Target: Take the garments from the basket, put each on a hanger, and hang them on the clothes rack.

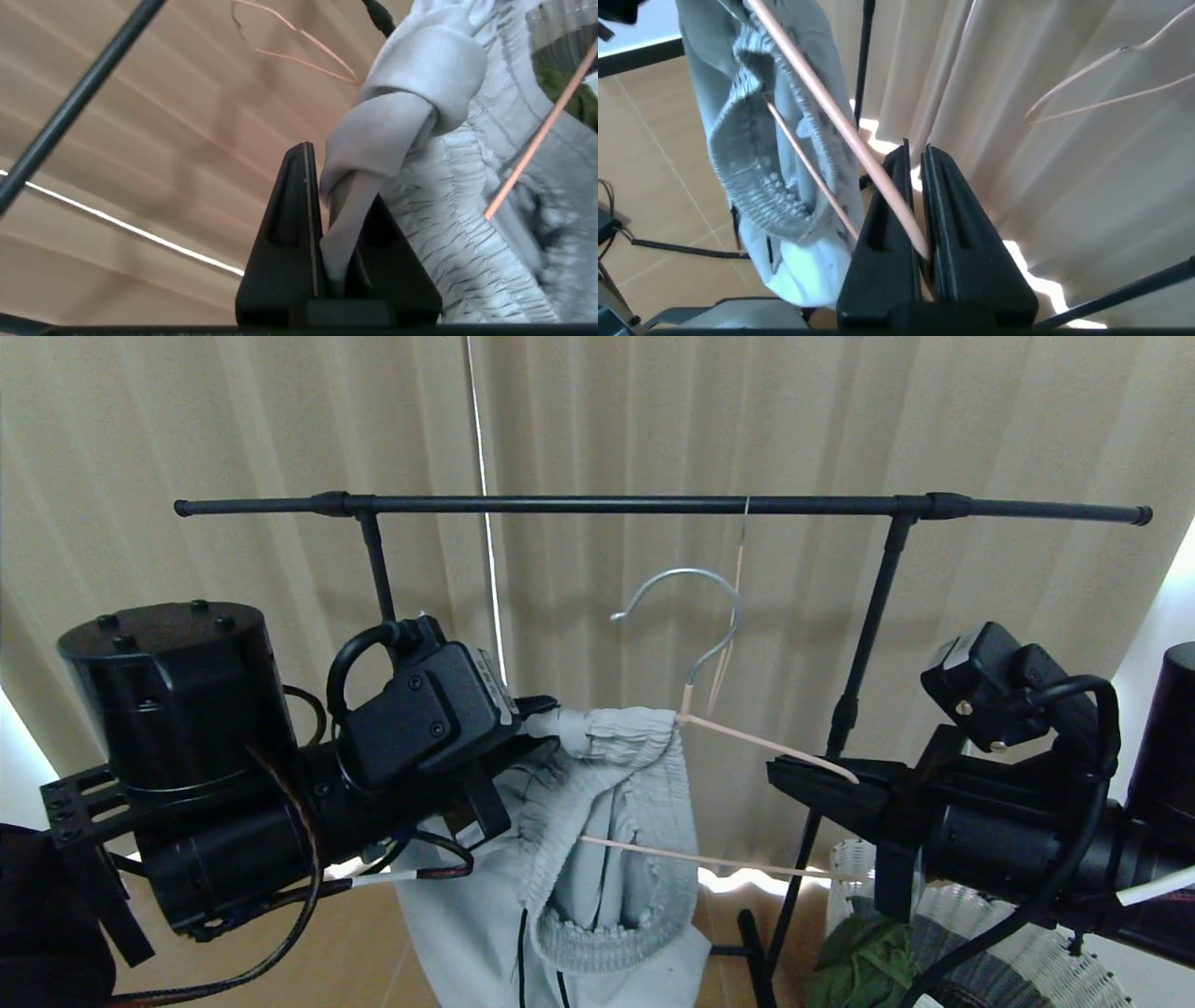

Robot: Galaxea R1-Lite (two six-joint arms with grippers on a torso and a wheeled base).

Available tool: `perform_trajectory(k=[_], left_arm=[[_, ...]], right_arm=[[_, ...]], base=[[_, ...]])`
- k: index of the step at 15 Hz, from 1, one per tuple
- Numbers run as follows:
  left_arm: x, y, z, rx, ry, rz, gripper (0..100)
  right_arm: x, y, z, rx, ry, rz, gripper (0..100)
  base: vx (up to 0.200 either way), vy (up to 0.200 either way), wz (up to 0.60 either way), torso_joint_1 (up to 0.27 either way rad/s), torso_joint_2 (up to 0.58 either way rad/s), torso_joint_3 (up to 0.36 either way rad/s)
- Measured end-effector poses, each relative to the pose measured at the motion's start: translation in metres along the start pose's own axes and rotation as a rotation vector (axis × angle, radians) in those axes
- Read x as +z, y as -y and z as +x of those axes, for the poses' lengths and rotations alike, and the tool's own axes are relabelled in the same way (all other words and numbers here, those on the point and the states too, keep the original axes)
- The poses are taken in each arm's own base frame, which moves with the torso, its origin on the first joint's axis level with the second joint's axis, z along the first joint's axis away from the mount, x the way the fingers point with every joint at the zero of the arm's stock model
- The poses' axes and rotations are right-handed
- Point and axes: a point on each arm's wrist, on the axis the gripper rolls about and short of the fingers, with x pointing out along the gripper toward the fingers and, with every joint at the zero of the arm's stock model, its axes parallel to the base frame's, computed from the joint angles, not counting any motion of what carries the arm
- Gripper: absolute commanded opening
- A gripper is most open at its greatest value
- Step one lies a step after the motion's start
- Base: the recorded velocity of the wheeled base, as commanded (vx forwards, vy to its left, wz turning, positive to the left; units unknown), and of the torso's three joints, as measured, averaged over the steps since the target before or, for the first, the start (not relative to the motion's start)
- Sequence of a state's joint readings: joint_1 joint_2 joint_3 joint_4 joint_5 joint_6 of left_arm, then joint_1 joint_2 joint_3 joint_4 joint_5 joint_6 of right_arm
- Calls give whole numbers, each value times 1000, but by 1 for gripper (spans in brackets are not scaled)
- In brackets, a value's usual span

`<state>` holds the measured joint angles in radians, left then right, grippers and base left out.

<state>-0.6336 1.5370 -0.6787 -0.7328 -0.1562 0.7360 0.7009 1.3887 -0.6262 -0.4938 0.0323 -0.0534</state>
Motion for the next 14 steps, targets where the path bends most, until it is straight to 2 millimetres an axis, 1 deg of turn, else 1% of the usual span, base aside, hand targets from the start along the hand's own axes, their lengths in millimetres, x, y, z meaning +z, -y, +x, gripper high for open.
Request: perform_trajectory(k=[3,5,10,14], left_arm=[[-4,2,-1,5,-25,-32,0],[-6,1,-1,52,-67,-65,0],[-9,-2,-1,201,-174,-189,0],[-9,-4,-1,292,-207,-325,0]], right_arm=[[1,1,-1,-10,10,1,100],[1,5,-4,-30,12,6,100],[-1,25,-17,-129,25,13,100],[-8,32,-24,-170,9,23,100]], base=[[0,0,0,0,0,0],[0,0,0,0,0,0],[0,0,0,0,0,0],[0,0,0,0,0,0]])
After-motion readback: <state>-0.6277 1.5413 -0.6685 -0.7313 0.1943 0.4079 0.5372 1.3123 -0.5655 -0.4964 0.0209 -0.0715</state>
